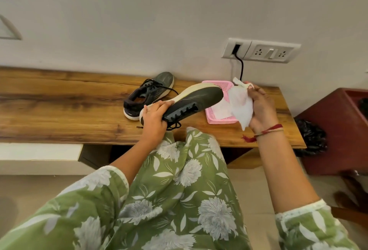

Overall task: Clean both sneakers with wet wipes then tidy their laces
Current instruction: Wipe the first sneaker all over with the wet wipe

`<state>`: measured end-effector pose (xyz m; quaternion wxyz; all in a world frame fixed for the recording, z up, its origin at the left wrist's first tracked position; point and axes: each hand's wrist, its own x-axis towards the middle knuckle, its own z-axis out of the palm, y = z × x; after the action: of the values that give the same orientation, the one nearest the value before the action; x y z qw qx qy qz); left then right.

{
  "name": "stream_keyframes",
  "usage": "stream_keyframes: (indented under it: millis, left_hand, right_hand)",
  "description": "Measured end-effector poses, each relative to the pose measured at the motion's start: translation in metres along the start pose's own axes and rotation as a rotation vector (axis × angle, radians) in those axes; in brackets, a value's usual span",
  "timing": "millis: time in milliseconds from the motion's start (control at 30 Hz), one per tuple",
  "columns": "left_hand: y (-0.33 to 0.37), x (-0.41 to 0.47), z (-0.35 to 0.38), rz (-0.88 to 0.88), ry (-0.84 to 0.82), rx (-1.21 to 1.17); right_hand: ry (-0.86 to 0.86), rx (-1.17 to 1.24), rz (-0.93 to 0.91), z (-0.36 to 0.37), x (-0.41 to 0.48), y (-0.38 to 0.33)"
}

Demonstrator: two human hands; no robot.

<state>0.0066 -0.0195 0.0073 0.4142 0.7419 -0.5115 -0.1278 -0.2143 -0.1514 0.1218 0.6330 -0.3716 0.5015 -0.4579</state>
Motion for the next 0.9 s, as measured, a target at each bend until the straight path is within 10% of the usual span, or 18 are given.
stream_keyframes:
  millis: [533,900]
  left_hand:
    - [-0.035,0.014,-0.020,0.311,-0.403,0.395]
    - [-0.038,0.000,-0.016,0.265,-0.427,0.325]
  right_hand:
    - [-0.115,-0.551,0.127,0.021,0.011,0.047]
    - [-0.991,-1.500,-0.487,0.105,0.032,0.094]
